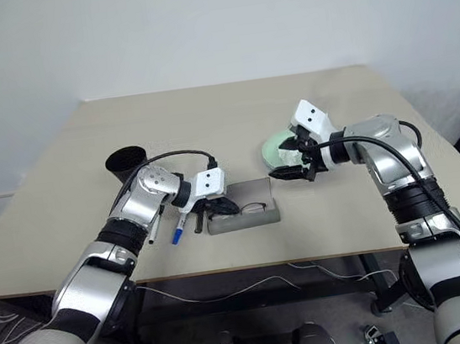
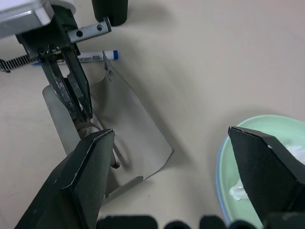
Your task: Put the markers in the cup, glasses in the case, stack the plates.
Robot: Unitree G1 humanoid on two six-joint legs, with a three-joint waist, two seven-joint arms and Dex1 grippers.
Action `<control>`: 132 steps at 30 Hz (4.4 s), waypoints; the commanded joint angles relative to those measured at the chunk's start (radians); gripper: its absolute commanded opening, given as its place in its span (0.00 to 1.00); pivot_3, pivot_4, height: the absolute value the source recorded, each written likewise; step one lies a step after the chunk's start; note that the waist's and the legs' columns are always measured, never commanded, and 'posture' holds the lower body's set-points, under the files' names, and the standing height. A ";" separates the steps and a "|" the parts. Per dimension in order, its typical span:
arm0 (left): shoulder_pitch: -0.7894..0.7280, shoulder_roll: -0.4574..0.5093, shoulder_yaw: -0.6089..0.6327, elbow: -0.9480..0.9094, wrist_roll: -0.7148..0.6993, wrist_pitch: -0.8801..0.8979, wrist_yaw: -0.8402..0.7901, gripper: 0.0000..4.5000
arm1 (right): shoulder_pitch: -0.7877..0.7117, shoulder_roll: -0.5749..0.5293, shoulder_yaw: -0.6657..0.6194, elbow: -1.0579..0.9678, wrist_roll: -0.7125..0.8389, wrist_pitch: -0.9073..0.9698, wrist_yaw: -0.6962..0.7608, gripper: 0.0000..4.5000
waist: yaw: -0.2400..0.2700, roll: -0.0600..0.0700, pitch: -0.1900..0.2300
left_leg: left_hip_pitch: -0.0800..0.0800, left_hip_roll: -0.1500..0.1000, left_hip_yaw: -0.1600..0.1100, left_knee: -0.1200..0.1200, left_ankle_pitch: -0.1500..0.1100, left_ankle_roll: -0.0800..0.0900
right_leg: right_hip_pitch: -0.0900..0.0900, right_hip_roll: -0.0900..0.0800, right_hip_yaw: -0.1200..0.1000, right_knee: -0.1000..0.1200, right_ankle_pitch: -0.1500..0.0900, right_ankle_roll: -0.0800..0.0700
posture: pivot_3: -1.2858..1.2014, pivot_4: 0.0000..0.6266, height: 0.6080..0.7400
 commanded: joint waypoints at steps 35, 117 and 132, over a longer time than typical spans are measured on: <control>-0.148 0.001 0.122 0.102 -0.072 0.213 0.321 0.01 | -0.049 -0.050 0.035 0.005 -0.029 -0.067 0.065 0.92 | 0.002 -0.001 0.000 | 0.000 -0.002 0.000 0.002 0.000 0.000 | 0.001 0.000 0.000 0.001 0.000 0.000 | 0.52 0.00 0.70; -0.225 -0.113 0.404 -0.112 -0.171 1.232 1.034 1.00 | -0.082 0.011 0.049 0.059 -0.040 -0.103 0.060 0.92 | -0.001 -0.002 0.001 | 0.000 -0.005 -0.002 0.002 0.000 0.000 | 0.001 0.000 0.000 0.001 0.001 0.002 | 0.52 0.00 0.70; -0.290 -0.125 0.272 0.037 -0.151 1.360 1.065 1.00 | -0.085 0.014 0.046 0.062 -0.039 -0.105 0.056 0.92 | -0.001 -0.003 0.002 | 0.000 -0.005 -0.002 0.002 0.000 0.000 | 0.001 0.000 0.000 0.001 0.002 0.002 | 0.52 0.00 0.70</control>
